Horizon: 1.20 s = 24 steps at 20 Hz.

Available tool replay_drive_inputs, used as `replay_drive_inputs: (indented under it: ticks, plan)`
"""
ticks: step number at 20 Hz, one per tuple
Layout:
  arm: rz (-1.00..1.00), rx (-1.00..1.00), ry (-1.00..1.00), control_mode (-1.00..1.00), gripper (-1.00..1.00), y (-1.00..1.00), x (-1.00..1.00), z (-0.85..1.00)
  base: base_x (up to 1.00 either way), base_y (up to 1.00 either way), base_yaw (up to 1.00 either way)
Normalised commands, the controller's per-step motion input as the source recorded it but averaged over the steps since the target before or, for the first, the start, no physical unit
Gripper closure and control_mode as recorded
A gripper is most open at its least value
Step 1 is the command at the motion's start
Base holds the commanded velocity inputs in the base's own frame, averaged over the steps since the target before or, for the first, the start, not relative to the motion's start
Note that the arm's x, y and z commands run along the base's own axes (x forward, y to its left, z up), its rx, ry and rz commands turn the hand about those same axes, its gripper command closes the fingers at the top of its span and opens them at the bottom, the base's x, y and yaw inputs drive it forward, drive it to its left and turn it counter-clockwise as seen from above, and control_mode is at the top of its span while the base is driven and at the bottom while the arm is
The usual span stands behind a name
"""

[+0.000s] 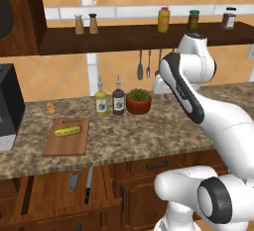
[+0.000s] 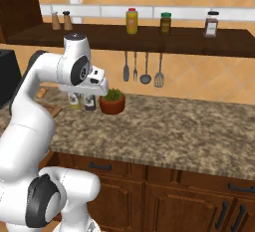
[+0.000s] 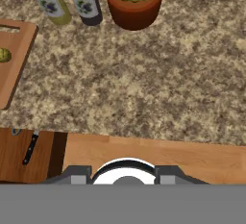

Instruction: Place the appropriate cutting tool for cutting the cucumber skin on the cutting board.

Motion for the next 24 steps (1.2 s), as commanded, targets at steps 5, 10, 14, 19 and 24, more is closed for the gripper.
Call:
replay_drive_inputs:
  ticks: [5, 10, 14, 19, 24]
  plan:
    - [0.0, 0.07, 0.0, -1.0, -1.0, 0.06, -0.4, -0.06, 0.0, 0.0, 0.0]
    - [0.01, 0.0, 0.0, -1.0, -1.0, 0.93, -0.72, -0.51, 0.0, 0.0, 0.0]
    - [0.0, -0.04, 0.0, -1.0, -1.0, 1.0, -0.5, -0.45, 0.0, 0.0, 0.0]
    - [0.0, -0.07, -0.04, -1.0, -1.0, 1.0, -0.44, -0.2, 0.0, 0.0, 0.0]
    - [0.0, 0.0, 0.05, -1.0, -1.0, 1.0, -0.37, -0.19, 0.0, 0.0, 0.0]
